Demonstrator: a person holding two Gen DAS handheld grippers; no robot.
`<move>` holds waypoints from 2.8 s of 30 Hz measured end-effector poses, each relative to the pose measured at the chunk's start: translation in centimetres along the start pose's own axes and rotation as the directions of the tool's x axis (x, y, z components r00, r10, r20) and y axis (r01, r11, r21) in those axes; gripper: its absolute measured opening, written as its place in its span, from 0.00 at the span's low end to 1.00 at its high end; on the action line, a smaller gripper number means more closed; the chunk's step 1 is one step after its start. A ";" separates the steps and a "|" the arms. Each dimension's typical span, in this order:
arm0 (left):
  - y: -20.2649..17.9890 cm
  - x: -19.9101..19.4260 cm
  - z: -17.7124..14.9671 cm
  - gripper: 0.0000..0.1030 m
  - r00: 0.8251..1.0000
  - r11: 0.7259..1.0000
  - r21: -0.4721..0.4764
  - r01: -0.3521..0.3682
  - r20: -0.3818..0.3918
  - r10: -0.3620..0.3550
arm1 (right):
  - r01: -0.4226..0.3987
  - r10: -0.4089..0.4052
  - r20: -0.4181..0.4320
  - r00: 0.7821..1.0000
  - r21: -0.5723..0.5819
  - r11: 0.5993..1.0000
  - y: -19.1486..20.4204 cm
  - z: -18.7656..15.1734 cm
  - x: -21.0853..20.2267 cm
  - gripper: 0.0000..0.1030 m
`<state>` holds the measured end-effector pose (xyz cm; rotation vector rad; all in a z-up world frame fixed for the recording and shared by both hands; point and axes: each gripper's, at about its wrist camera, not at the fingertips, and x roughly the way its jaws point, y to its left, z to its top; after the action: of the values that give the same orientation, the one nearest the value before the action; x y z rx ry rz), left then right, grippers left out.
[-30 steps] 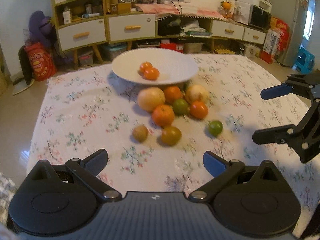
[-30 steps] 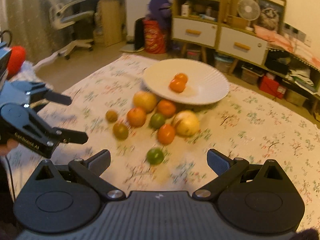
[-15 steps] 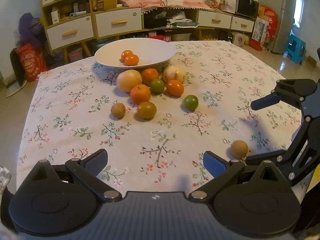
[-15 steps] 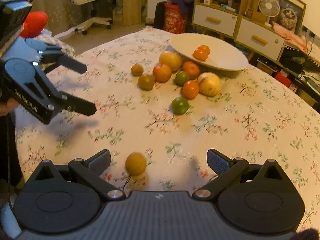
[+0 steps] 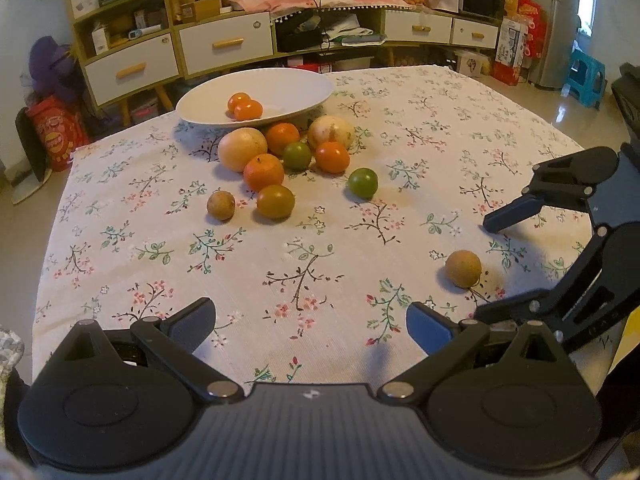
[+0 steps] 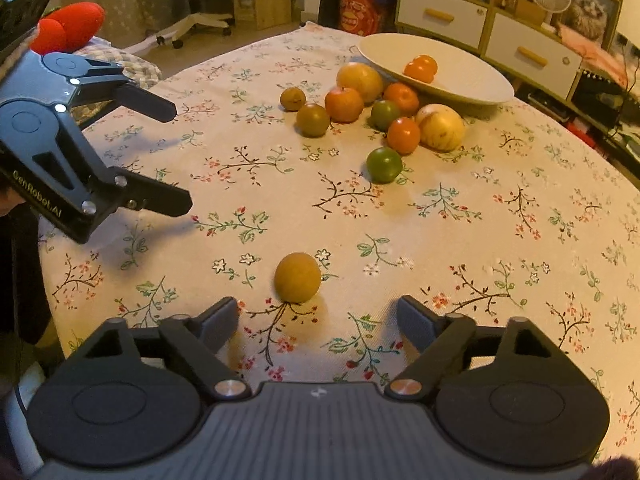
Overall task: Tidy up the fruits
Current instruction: 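Move both tools back toward the brown kiwi fruits on the cloth, then grasp a brown kiwi with the right tool while the left tool grasps another kiwi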
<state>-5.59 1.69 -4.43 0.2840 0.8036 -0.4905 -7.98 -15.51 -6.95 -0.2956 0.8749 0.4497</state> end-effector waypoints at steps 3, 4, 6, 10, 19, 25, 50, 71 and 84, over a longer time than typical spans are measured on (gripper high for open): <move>0.1 0.1 0.0 0.86 1.000 1.000 -0.001 -0.002 0.001 0.002 | -0.014 0.014 0.008 1.000 -0.010 1.000 0.1 0.2 -0.1 0.70; 0.1 0.2 0.0 0.86 1.000 1.000 -0.003 -0.003 -0.002 0.003 | -0.016 0.016 0.011 1.000 -0.015 1.000 0.1 0.2 0.0 0.67; 0.2 0.3 -0.1 0.86 1.000 1.000 -0.007 -0.006 -0.008 0.006 | -0.023 0.023 0.016 1.000 -0.022 0.999 0.2 0.3 -0.1 0.59; 0.3 0.5 -0.1 0.86 1.000 1.000 -0.009 -0.014 -0.016 0.013 | -0.045 0.045 0.019 0.999 -0.019 0.999 0.3 0.6 -0.1 0.47; 0.8 1.1 -0.2 0.86 0.999 0.999 -0.024 -0.035 -0.027 0.034 | -0.059 0.060 0.037 0.998 -0.016 0.998 0.3 0.9 -0.2 0.32; 1.4 1.6 -0.1 0.86 0.998 0.998 -0.045 -0.051 -0.024 0.050 | -0.065 0.065 0.041 0.997 -0.016 0.998 0.3 1.3 -0.2 0.22; 6.3 6.2 2.5 0.53 0.982 0.967 -0.183 -0.175 0.039 0.185 | -0.061 0.060 0.083 0.995 0.002 0.998 -0.8 3.9 2.1 0.22; 6.7 8.1 4.7 0.17 0.986 0.976 -0.172 -0.130 0.082 0.146 | -0.070 0.069 0.041 0.997 0.016 0.997 -1.1 4.0 3.1 0.22; 7.4 8.7 5.1 0.12 0.991 0.982 -0.176 -0.074 0.095 0.092 | -0.057 0.057 0.038 0.998 0.006 0.998 -0.9 4.1 3.0 0.22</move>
<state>6.53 3.09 -7.05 0.1304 0.7253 -0.3519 -3.18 -13.79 -6.75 -0.2556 0.8489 0.5035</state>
